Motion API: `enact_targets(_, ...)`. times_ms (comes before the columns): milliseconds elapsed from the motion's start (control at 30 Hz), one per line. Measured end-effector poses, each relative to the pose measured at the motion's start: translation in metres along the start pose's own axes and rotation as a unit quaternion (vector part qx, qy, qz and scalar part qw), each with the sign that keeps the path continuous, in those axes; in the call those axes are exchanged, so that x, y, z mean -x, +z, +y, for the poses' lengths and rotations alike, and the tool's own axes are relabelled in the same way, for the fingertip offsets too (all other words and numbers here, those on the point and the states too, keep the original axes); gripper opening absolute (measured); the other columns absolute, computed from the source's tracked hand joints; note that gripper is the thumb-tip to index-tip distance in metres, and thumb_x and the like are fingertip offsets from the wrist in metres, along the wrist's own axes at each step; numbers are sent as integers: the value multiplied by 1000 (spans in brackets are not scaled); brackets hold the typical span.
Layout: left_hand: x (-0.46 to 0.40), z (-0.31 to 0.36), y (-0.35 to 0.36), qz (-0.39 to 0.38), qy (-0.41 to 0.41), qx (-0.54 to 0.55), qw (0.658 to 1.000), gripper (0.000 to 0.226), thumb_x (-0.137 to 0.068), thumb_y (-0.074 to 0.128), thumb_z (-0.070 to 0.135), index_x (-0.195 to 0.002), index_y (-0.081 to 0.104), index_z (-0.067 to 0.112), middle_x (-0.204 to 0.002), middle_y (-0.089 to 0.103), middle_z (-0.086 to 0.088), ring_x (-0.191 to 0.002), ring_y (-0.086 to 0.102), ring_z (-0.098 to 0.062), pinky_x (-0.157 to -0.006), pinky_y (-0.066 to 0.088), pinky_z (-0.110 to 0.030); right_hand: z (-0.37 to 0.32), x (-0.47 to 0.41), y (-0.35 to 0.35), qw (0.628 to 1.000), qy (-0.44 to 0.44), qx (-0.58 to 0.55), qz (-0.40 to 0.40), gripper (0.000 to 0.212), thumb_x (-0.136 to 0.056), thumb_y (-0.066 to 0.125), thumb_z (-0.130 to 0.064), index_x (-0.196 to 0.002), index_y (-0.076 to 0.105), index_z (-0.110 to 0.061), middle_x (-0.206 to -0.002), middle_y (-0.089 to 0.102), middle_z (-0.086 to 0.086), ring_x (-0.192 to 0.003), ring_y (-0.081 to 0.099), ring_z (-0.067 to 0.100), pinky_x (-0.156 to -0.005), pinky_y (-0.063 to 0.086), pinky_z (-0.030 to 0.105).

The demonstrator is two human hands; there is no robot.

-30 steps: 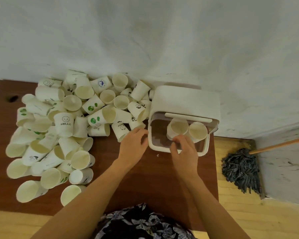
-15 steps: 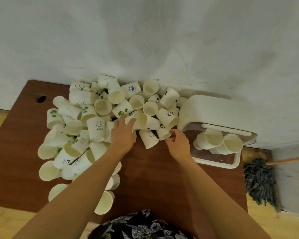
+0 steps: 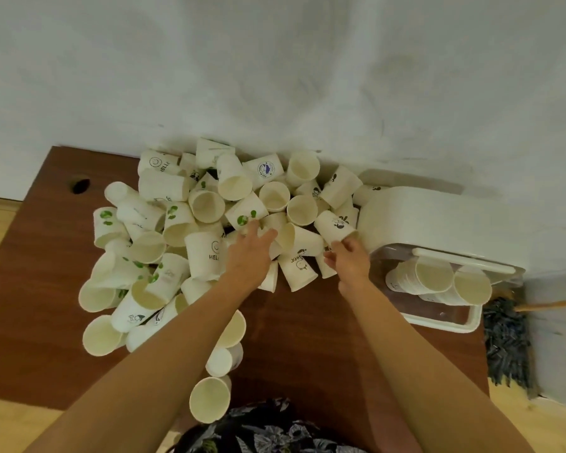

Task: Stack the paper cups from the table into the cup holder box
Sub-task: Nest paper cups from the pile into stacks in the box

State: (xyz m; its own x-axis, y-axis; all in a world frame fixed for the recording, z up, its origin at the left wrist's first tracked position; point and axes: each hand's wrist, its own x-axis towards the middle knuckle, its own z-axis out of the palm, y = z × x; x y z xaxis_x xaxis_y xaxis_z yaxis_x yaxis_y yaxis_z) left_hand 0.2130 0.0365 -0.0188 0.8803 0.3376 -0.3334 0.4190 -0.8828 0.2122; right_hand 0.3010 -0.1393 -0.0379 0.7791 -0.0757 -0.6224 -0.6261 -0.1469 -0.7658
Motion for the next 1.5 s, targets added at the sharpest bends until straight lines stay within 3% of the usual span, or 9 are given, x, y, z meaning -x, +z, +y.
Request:
enact_targets(100,1,0,-10,17,-16,21,1000,24,-89,59,19,-113,58,22,-139,37,-7,-100,55,-30,-79,51,-42,0,2,-3,1000,-27,12,10,14,-96,56,-8,-104,67,-10,-98,69,9,-75,68,15,-76,59,31)
enact_targets(167,7,2,-19,36,-26,35,998,14,-91,61,24,-104,63,18,-136,37,-6,-109,49,-30,-79,48,-39,0,10,-8,996,-72,44,7,13,-96,56,-11,-102,67,-12,-95,71,7,-78,71,15,-77,60,32)
enact_targets(300,36,11,-37,131,-3,63,989,8,-84,69,24,-88,72,18,-136,40,-8,-123,36,-33,-78,50,-45,1,34,-28,978,-161,132,1,8,-94,57,-22,-97,64,-26,-91,70,-6,-87,69,13,-79,56,32)
enact_targets(400,60,25,-41,220,38,78,972,6,-79,73,24,-82,73,19,-128,48,-8,-120,38,-34,-78,49,-46,6,58,-51,962,-211,173,-13,16,-94,61,-22,-108,65,-20,-98,69,-8,-90,64,4,-75,47,15)
enact_targets(467,74,43,-38,235,77,117,962,9,-82,72,25,-87,73,18,-116,54,-2,-113,43,-27,-84,47,-42,14,71,-70,953,-237,186,-19,21,-93,63,-23,-113,66,-18,-102,69,-7,-91,64,3,-77,48,15)
enact_targets(667,100,116,2,118,165,196,959,17,-92,61,23,-104,69,15,-102,60,4,-98,54,-16,-77,31,-22,43,94,-145,920,-271,281,25,22,-92,65,-23,-114,68,-19,-103,67,-9,-86,62,5,-78,51,25)
enact_targets(933,103,201,44,48,233,168,957,22,-94,57,14,-111,70,11,-110,65,-4,-105,56,-21,-89,42,-28,75,80,-252,858,-277,417,117,15,-95,59,-19,-104,71,-18,-96,71,-4,-82,65,16,-67,43,23)
enact_targets(1100,94,226,63,32,237,137,961,21,-94,57,14,-107,73,13,-103,67,-3,-101,57,-21,-84,45,-29,67,61,-282,837,-305,441,104,11,-95,58,-16,-92,68,-17,-81,66,-5,-68,58,13,-55,37,22)
enact_targets(1500,70,248,81,-3,180,75,981,24,-95,51,15,-105,73,13,-105,66,-5,-105,55,-23,-87,51,-37,53,28,-282,816,-322,479,30,17,-95,58,-16,-104,73,-17,-99,71,-5,-90,65,18,-71,53,33)
